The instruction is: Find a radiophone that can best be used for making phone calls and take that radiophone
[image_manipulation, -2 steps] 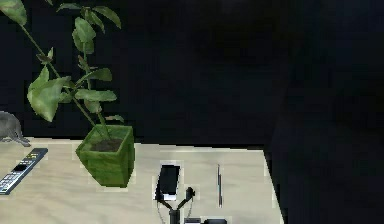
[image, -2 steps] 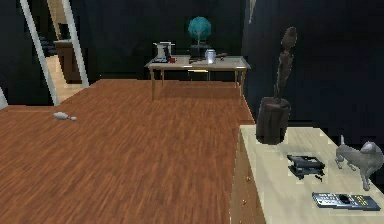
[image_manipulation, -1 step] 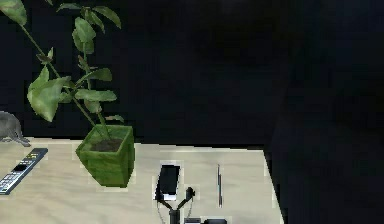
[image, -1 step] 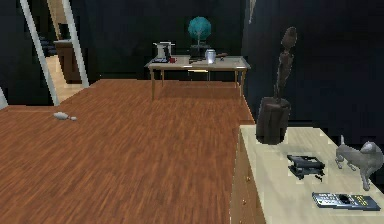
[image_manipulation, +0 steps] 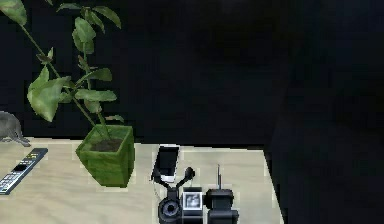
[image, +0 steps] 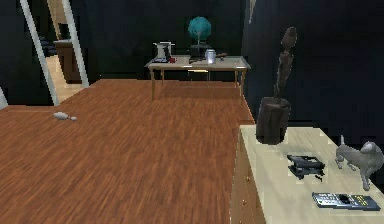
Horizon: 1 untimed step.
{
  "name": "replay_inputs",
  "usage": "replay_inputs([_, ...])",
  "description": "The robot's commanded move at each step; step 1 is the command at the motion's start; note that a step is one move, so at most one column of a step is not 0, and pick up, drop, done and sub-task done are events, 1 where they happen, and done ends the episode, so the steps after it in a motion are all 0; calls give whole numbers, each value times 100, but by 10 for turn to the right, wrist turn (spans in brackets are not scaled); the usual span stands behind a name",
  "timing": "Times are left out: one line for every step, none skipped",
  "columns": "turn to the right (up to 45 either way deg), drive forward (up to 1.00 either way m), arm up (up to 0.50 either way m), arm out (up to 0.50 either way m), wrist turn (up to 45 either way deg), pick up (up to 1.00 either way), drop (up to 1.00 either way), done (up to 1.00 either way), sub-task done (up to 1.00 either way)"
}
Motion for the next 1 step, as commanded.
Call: replay_inputs([0, 0, 0, 0, 0, 0, 0, 100, 0])
